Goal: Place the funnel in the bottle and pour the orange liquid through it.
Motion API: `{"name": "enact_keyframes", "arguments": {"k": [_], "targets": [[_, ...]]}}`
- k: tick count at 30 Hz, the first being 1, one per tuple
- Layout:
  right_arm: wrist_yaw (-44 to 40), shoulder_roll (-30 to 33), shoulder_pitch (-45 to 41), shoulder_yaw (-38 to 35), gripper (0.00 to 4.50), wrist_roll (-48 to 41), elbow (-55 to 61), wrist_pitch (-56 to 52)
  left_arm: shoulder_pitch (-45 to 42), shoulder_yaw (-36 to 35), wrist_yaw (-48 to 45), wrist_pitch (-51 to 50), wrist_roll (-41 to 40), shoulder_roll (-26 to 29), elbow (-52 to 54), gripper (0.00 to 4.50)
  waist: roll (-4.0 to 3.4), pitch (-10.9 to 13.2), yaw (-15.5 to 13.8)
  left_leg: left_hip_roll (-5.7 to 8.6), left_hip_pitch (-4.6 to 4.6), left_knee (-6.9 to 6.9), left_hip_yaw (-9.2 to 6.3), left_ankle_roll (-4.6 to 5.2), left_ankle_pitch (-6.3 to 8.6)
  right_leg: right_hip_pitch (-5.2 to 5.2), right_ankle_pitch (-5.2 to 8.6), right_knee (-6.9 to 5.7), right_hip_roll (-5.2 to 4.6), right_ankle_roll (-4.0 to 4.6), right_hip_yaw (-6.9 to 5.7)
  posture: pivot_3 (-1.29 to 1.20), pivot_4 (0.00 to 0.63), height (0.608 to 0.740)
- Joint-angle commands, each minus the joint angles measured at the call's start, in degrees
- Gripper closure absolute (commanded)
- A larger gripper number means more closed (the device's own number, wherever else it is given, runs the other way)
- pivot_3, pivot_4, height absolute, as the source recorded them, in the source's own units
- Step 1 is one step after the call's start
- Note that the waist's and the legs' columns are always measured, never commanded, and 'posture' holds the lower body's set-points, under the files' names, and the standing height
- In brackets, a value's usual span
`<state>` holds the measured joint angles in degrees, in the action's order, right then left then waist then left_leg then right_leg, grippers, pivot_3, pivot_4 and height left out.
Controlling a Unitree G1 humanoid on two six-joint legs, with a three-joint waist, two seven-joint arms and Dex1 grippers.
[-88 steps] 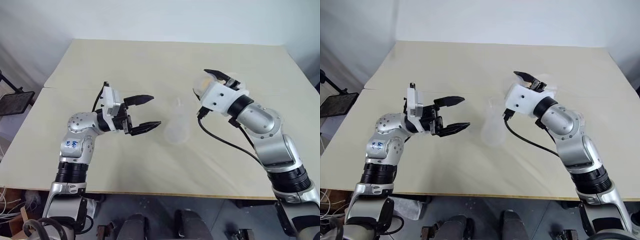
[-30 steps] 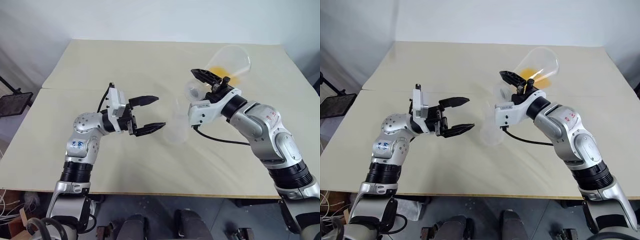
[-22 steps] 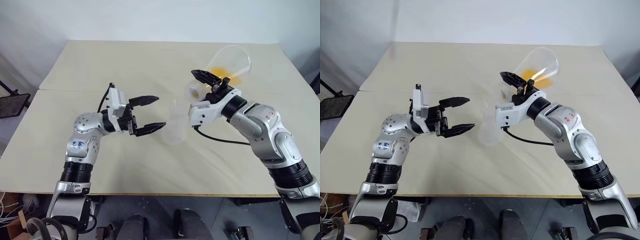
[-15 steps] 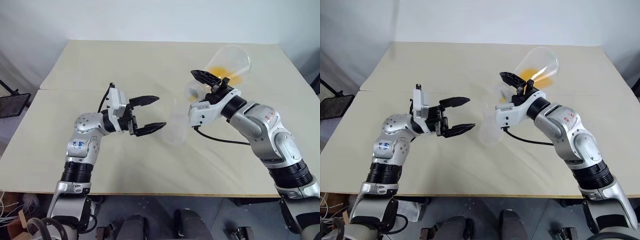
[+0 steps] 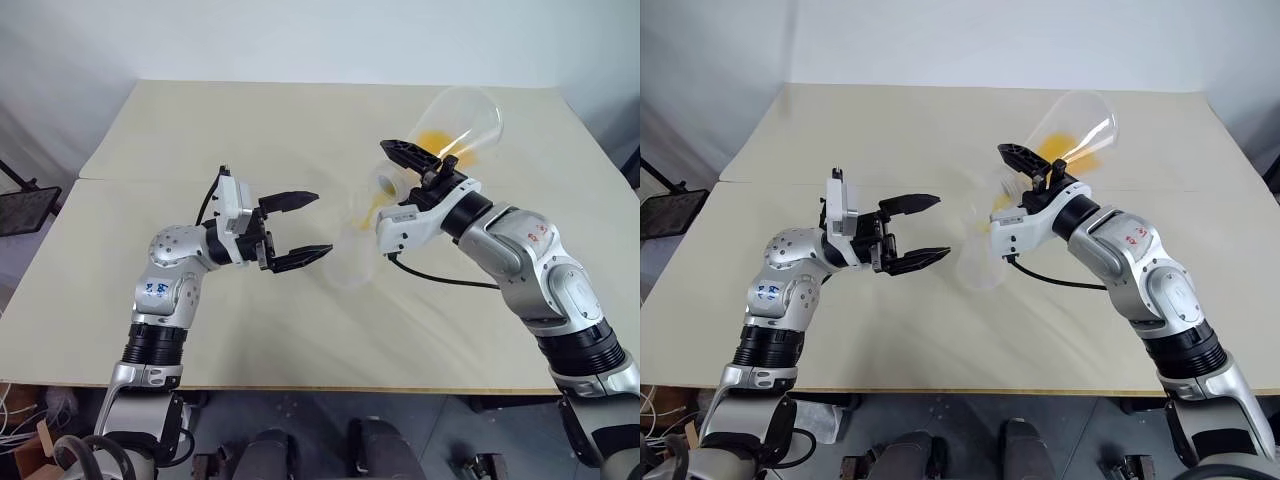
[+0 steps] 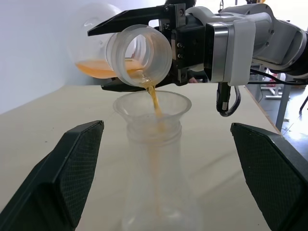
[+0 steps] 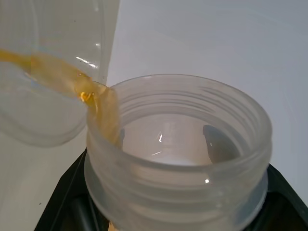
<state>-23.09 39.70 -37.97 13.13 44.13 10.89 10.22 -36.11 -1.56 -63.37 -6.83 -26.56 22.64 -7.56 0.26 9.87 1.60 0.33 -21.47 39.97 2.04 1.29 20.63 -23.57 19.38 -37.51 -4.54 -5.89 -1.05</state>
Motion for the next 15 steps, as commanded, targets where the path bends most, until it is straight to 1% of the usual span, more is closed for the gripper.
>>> {"name": "enact_keyframes", "arguments": {"k": [1, 15], "targets": [[1.47, 0.65, -1.99, -2.45, 2.02, 0.12, 0.87, 0.80, -0.02, -0.40, 0.16, 0.83, -0.55, -0.23, 1.01, 0.00, 0.00, 0.00, 0.00, 0.00, 0.00, 0.00, 0.00, 0.00, 0.00, 0.00, 0.00, 0.00, 0.00, 0.00, 0.00, 0.00, 0.150, 0.740], [2.07, 0.86, -2.75, -2.37, 2.02, 0.47, -0.82, 2.51, 0.17, -0.37, 0.35, 0.67, -0.62, -0.30, 1.38, 0.00, 0.00, 0.00, 0.02, 0.00, 0.00, 0.00, 0.00, 0.00, 0.00, 0.00, 0.00, -0.01, 0.00, 0.00, 0.00, 0.00, 0.150, 0.740]]}}
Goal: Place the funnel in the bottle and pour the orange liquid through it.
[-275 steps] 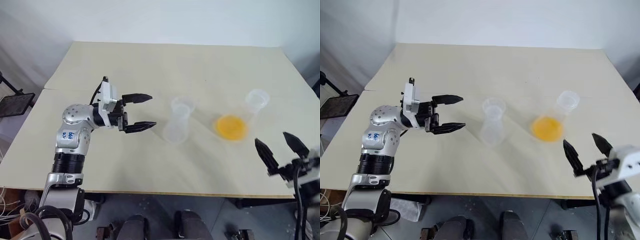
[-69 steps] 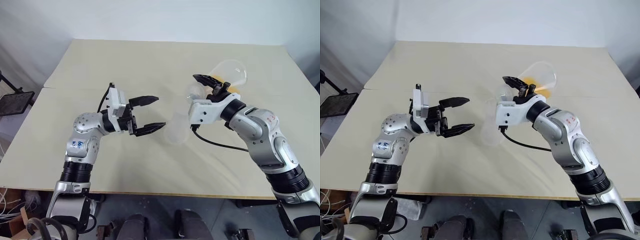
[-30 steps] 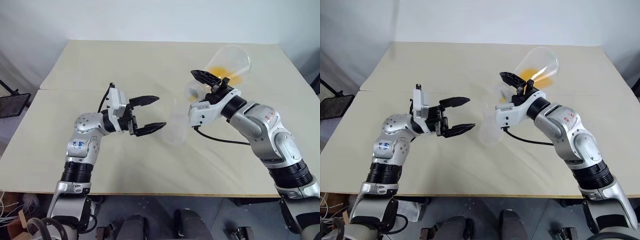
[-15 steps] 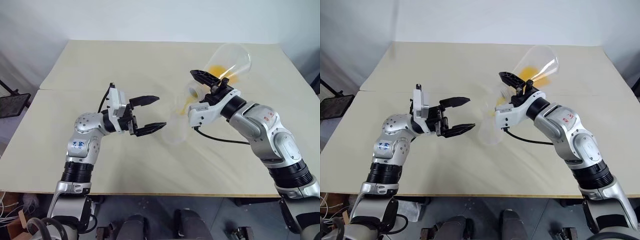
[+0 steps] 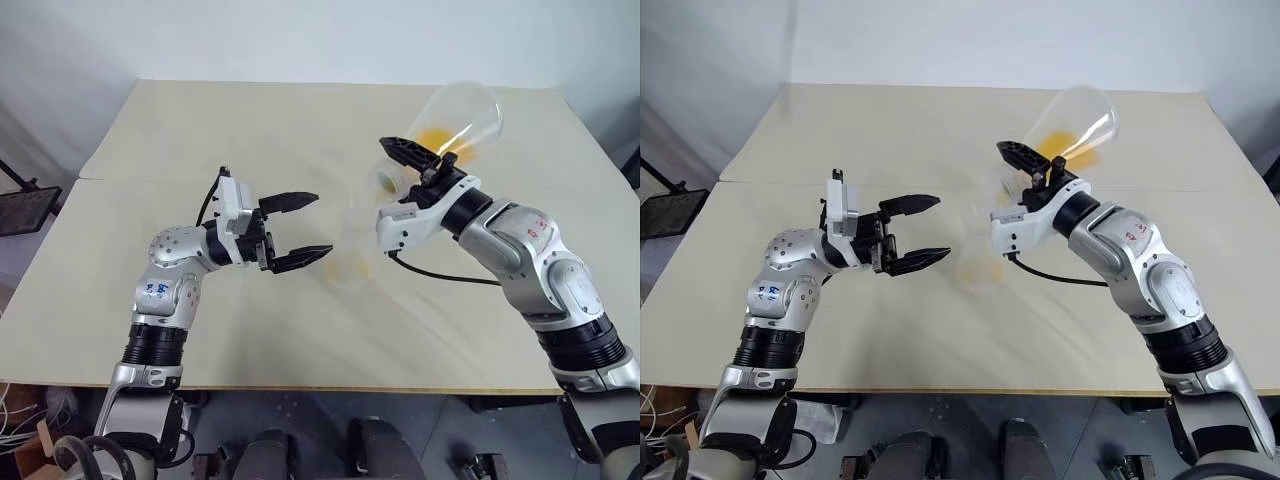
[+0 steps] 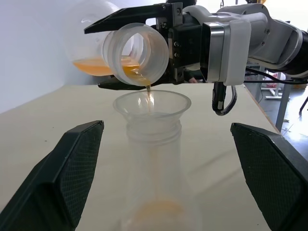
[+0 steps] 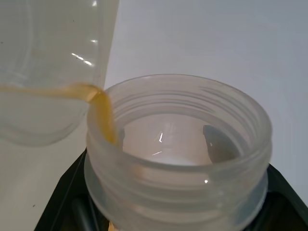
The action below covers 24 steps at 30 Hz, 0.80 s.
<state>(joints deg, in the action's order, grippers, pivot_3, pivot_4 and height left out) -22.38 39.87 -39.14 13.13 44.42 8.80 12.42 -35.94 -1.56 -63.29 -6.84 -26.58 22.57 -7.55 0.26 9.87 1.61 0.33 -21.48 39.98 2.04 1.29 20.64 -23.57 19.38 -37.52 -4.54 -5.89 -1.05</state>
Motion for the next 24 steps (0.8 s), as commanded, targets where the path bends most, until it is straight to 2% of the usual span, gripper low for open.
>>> {"name": "enact_keyframes", "arguments": {"k": [1, 24], "targets": [[1.41, 0.73, -1.61, -2.32, 2.02, 0.34, 1.25, 0.43, -0.01, -0.37, 0.28, 0.68, -0.60, -0.24, 1.36, 0.00, 0.00, 0.00, 0.01, 0.00, 0.00, 0.00, 0.00, 0.00, 0.00, 0.00, 0.00, 0.00, 0.00, 0.00, 0.00, 0.00, 0.150, 0.740], [2.53, 0.72, -1.75, -1.98, 2.02, 2.10, 0.32, 2.28, -0.10, -0.36, 0.29, 0.75, -0.63, -0.50, 1.21, 0.00, 0.00, 0.00, 0.00, 0.00, 0.00, 0.01, 0.00, 0.00, 0.00, 0.00, 0.00, -0.01, 0.00, 0.00, 0.00, 0.00, 0.150, 0.740]]}}
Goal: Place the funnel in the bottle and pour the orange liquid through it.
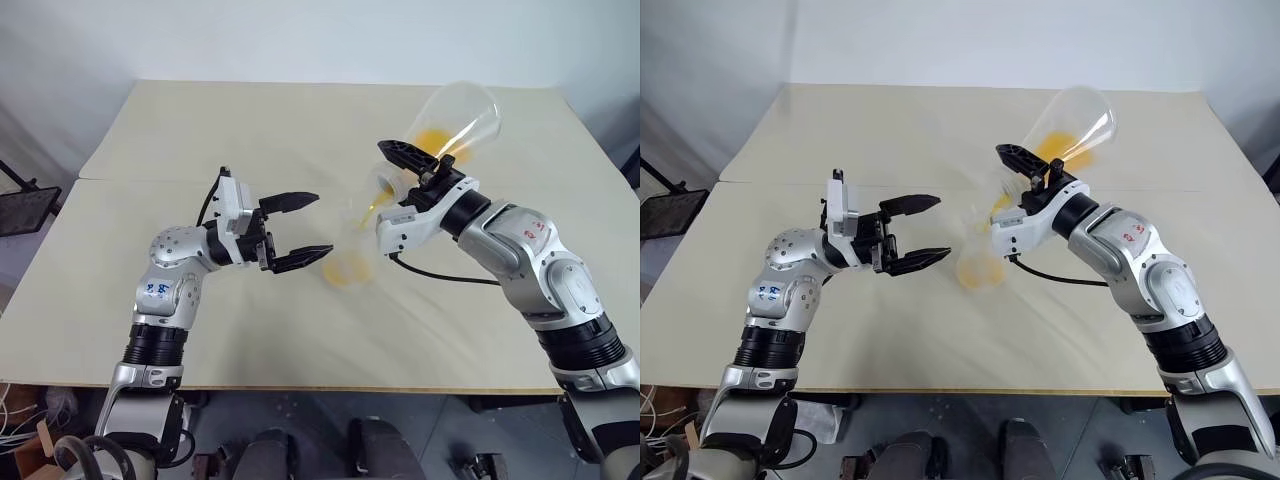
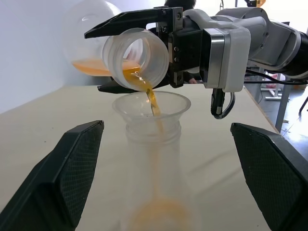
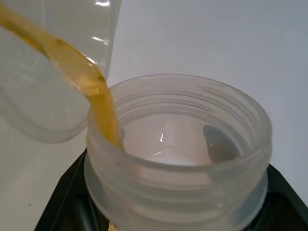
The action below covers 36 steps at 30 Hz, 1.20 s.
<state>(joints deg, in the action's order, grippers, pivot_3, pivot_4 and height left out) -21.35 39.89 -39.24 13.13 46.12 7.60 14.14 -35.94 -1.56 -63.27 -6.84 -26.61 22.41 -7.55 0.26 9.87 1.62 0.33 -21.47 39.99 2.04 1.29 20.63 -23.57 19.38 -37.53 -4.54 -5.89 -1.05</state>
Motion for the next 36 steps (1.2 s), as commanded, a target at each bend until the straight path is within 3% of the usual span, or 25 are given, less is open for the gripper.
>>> {"name": "enact_keyframes", "arguments": {"k": [1, 36], "targets": [[1.59, 0.73, -1.59, -2.00, 2.02, 0.46, 1.58, 0.62, -0.04, -0.35, 0.30, 0.74, -0.62, -0.34, 1.29, 0.00, 0.00, 0.00, 0.00, 0.00, 0.00, 0.00, 0.00, 0.00, 0.00, 0.00, 0.00, 0.00, 0.00, 0.00, 0.00, 0.00, 0.150, 0.740], [4.11, 1.86, -1.12, -2.07, 2.02, 1.98, -0.36, 3.31, -0.13, -0.37, 0.58, 0.68, -0.56, -0.87, 1.26, 0.00, 0.00, 0.00, 0.01, 0.00, 0.00, 0.01, 0.00, -0.01, 0.00, 0.00, 0.00, -0.01, 0.00, 0.00, 0.00, 0.00, 0.150, 0.740]]}}
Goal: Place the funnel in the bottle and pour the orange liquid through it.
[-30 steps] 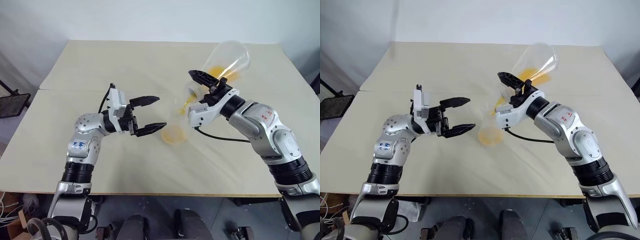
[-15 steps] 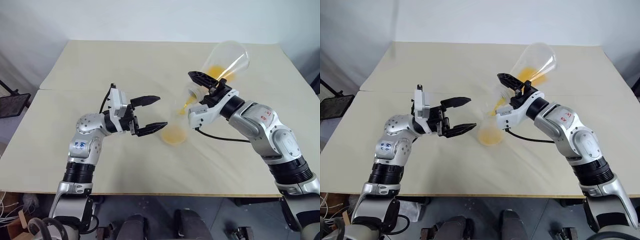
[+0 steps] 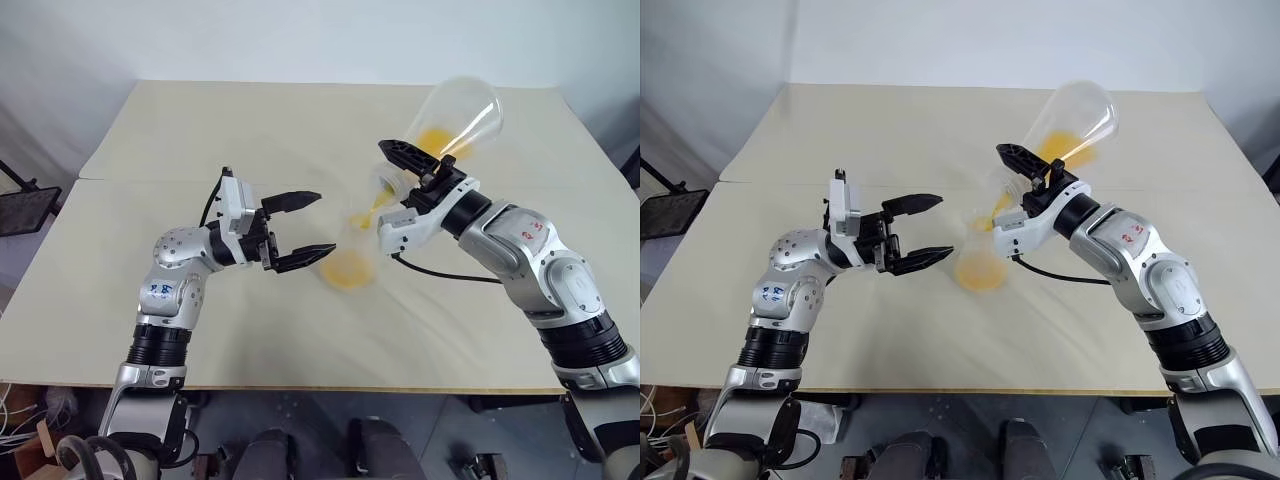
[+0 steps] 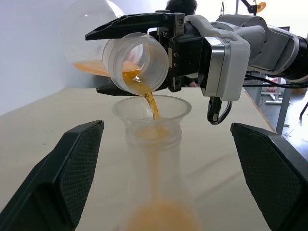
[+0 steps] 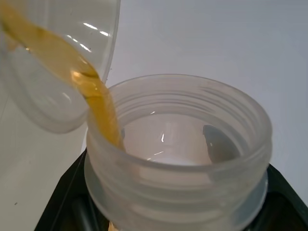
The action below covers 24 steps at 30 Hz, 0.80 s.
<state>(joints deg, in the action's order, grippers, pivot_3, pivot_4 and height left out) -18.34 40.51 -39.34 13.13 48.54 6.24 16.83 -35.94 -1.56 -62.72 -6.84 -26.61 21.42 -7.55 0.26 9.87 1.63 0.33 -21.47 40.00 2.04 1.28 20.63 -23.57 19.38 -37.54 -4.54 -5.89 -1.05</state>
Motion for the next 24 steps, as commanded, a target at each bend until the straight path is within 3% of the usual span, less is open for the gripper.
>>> {"name": "enact_keyframes", "arguments": {"k": [1, 24], "targets": [[1.10, 1.28, -0.97, -2.13, 2.02, -0.47, 0.96, 0.72, -0.15, -0.36, 0.01, 0.69, -0.54, 0.10, 1.23, 0.00, 0.00, 0.00, 0.00, 0.00, 0.00, 0.00, 0.00, 0.00, 0.00, 0.00, 0.00, 0.00, 0.00, 0.00, 0.00, 0.00, 0.150, 0.740], [3.41, 1.61, -2.07, -1.81, 2.02, 1.52, 0.06, 1.46, -0.48, -0.36, 0.22, 1.05, -0.44, -0.48, 0.78, 0.00, 0.00, 0.00, 0.00, 0.00, 0.00, 0.00, 0.00, 0.00, 0.00, 0.00, 0.00, -0.01, 0.00, 0.00, 0.00, 0.00, 0.150, 0.740]]}}
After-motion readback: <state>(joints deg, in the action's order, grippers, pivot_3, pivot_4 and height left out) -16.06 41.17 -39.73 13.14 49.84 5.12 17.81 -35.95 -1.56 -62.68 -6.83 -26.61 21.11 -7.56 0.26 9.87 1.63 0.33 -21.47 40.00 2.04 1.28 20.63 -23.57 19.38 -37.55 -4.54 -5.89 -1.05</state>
